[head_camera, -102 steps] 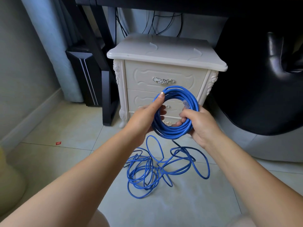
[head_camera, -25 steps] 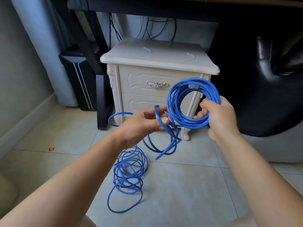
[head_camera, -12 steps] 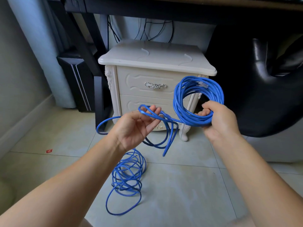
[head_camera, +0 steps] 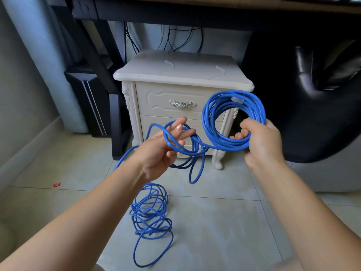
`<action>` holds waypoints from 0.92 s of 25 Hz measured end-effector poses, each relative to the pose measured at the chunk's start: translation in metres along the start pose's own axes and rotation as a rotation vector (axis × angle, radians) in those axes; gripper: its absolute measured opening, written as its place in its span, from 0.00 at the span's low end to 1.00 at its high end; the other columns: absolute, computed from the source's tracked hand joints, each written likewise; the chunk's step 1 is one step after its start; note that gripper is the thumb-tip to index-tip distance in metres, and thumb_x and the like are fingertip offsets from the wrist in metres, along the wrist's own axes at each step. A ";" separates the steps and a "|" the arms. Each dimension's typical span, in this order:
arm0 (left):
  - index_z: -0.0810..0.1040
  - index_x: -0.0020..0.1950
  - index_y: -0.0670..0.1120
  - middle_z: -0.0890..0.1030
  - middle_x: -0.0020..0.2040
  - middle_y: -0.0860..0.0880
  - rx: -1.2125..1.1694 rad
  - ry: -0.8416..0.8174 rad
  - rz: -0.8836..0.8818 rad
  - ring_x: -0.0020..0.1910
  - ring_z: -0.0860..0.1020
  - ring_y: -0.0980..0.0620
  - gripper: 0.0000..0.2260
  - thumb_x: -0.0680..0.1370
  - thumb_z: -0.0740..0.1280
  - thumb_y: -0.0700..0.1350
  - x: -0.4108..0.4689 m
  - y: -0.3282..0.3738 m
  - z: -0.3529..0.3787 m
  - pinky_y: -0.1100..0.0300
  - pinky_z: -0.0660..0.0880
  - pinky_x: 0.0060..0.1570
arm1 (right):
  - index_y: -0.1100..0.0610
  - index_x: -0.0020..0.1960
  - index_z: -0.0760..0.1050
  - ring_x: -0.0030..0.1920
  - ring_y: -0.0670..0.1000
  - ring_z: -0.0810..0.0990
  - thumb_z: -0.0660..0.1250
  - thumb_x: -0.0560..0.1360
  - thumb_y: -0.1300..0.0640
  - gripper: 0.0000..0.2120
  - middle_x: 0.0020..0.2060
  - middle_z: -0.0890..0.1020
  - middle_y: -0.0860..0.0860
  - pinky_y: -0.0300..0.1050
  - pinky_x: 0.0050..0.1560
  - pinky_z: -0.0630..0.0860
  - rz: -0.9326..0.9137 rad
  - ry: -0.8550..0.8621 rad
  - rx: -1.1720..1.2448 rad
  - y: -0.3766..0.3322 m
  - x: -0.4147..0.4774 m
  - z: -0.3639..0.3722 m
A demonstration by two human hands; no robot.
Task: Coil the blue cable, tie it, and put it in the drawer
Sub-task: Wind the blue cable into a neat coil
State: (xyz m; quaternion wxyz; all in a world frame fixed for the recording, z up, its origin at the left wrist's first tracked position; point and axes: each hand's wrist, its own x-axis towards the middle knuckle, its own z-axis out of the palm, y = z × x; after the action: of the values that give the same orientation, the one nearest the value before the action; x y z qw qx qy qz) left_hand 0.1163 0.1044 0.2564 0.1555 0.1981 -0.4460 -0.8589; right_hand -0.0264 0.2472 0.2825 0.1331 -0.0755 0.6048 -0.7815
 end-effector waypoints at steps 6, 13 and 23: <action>0.79 0.62 0.48 0.84 0.53 0.49 0.502 -0.123 0.163 0.47 0.82 0.50 0.17 0.74 0.72 0.47 0.001 -0.009 -0.004 0.62 0.77 0.43 | 0.53 0.40 0.68 0.22 0.47 0.74 0.60 0.73 0.67 0.10 0.23 0.71 0.46 0.44 0.32 0.74 -0.237 -0.112 -0.428 0.002 -0.017 0.008; 0.79 0.58 0.38 0.81 0.57 0.39 0.414 -0.025 0.084 0.54 0.80 0.43 0.21 0.69 0.75 0.45 0.001 -0.006 -0.005 0.49 0.74 0.61 | 0.52 0.42 0.71 0.23 0.52 0.73 0.61 0.74 0.67 0.11 0.25 0.72 0.50 0.53 0.35 0.77 -0.189 -0.353 -0.551 0.013 -0.029 0.015; 0.74 0.39 0.43 0.71 0.30 0.47 0.587 0.473 0.003 0.30 0.72 0.48 0.12 0.77 0.70 0.49 0.012 -0.011 -0.006 0.59 0.66 0.32 | 0.52 0.65 0.69 0.60 0.49 0.73 0.71 0.70 0.46 0.26 0.56 0.74 0.47 0.45 0.66 0.67 -0.292 -0.300 -0.814 0.044 -0.040 0.023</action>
State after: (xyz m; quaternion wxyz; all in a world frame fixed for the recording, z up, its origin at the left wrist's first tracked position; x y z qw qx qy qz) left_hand 0.1080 0.1013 0.2414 0.1922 0.4263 -0.6254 -0.6247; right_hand 0.0237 0.2275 0.2482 0.0674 -0.3184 0.8198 -0.4712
